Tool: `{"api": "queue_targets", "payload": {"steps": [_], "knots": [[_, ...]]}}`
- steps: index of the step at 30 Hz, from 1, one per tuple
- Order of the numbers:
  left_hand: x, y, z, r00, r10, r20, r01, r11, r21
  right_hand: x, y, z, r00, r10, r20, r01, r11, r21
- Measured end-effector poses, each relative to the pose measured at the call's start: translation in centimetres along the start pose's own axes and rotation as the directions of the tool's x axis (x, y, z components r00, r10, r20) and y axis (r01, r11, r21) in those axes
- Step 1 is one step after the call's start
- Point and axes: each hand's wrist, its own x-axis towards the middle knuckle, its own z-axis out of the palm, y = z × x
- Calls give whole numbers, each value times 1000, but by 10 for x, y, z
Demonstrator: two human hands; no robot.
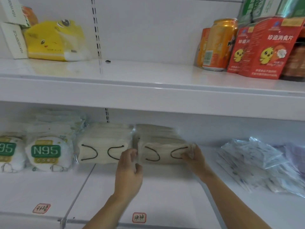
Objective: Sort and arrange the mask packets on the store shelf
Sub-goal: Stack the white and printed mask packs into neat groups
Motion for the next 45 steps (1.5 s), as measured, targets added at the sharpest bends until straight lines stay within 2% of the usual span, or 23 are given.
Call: {"api": "queue_targets", "payload": {"steps": [1, 4, 7, 11, 16, 20, 23, 28, 31, 36, 40, 45], "knots": [[-5, -2, 0, 998, 49, 28, -51, 996, 67, 3, 0, 3, 1000, -8, 10, 8, 1000, -14], [-10, -11, 8, 957, 134, 256, -209, 934, 290, 6, 0, 20, 1000, 14, 23, -13, 1000, -23], [-9, -17, 15, 932, 106, 345, -258, 865, 431, 7, 1, 32, 999, 38, 33, -36, 998, -57], [-10, -16, 17, 952, 80, 297, -226, 837, 498, 6, -7, 40, 988, 147, 45, -142, 984, -107], [-9, -17, 16, 968, 97, 233, -211, 820, 532, -3, -8, 42, 991, 134, -3, -133, 983, -123], [-8, -20, 19, 970, 83, 226, -195, 821, 536, 2, -19, 26, 988, 118, -101, -122, 992, -39], [-8, -23, 20, 970, 74, 233, -190, 827, 529, 18, -28, 33, 970, 238, -57, -231, 967, 104], [-9, -22, 17, 966, 52, 254, -183, 832, 524, 39, -34, 61, 913, 366, -181, -331, 923, 194], [-9, -21, 15, 965, 44, 257, -174, 845, 506, 46, -26, 58, 894, 391, -220, -338, 909, 242], [-9, -21, 17, 966, 52, 253, -177, 846, 503, 44, -23, 59, 916, 387, -102, -344, 892, 294], [-8, -23, 18, 970, 55, 238, -171, 848, 501, 45, -21, 58, 910, 415, -28, -392, 879, 272], [-9, -24, 17, 974, 78, 212, -178, 844, 506, 42, -23, 52, 899, 438, -10, -418, 865, 278]]}}
